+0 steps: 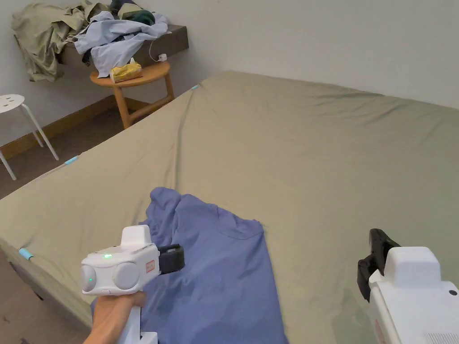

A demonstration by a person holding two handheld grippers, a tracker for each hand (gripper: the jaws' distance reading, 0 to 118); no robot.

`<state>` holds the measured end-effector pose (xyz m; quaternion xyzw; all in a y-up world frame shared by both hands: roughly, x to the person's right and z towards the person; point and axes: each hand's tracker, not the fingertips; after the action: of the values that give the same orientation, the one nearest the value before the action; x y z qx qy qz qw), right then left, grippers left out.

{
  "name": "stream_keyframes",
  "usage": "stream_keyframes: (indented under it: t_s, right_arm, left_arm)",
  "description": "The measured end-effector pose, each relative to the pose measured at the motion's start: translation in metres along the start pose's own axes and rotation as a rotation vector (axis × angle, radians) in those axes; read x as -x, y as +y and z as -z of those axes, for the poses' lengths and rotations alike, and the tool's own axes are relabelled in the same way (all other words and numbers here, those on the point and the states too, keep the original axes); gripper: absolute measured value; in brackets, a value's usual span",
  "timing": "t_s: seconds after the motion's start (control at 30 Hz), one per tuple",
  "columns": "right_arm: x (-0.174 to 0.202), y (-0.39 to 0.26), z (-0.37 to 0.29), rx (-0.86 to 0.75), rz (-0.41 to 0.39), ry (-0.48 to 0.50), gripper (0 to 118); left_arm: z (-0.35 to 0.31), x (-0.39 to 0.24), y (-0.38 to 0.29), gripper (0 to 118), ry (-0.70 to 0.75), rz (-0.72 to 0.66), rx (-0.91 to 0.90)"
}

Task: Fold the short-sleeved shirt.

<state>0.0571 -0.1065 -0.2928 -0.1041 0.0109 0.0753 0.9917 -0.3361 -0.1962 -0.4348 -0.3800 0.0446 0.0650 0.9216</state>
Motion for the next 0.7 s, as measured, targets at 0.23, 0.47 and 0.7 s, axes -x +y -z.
stream_keyframes:
  t_s: [0.23, 0.47, 0.7]
  right_arm:
    - [-0.034, -0.018, -0.003, 0.067, 0.002, -0.093, 1]
    - [-0.059, -0.023, -0.014, 0.101, 0.01, -0.135, 1]
    - [-0.09, -0.015, -0.041, 0.054, 0.046, -0.17, 1]
  left_arm:
    - [0.083, -0.031, -0.023, 91, 0.067, 0.084, 0.231]
    - [0.079, -0.051, -0.041, 0, 0.033, 0.17, 0.23]
    - [0.0, -0.052, -0.008, 0, -0.066, 0.131, 0.016]
